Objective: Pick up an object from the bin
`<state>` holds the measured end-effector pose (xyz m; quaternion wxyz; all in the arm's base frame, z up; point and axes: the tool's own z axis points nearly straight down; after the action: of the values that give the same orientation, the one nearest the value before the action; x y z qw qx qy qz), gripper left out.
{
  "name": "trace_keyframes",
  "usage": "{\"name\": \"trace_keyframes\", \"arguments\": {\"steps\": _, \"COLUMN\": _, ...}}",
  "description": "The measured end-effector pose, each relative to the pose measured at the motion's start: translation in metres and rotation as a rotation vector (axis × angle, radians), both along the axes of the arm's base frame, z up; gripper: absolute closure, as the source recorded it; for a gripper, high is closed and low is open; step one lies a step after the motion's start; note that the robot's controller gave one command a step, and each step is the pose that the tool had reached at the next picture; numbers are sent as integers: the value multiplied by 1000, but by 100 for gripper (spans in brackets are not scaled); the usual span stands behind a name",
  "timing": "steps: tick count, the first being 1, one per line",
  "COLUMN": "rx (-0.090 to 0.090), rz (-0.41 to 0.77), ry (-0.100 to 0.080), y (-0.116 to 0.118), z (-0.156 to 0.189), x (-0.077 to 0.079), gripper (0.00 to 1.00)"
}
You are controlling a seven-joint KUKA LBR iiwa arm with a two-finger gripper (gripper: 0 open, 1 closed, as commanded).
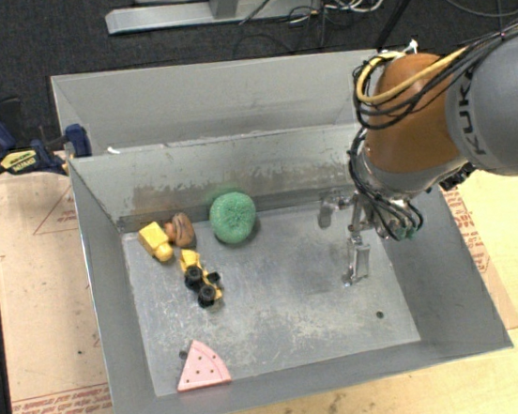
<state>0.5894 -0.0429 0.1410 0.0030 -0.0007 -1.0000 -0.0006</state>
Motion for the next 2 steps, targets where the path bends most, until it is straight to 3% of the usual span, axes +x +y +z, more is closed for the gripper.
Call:
{"name": "trace_keyframes", "arguments": {"steps": 1, "rx": -1, "rz": 1, "ry": -7, "y": 0, "z": 4, "x": 2, "gripper": 0}}
{"name": "trace_keyframes", "arguments": {"steps": 2, "rx": -3, "rz": 18, "ry": -16, "y": 35, "z": -32, "x": 11, "gripper": 0}}
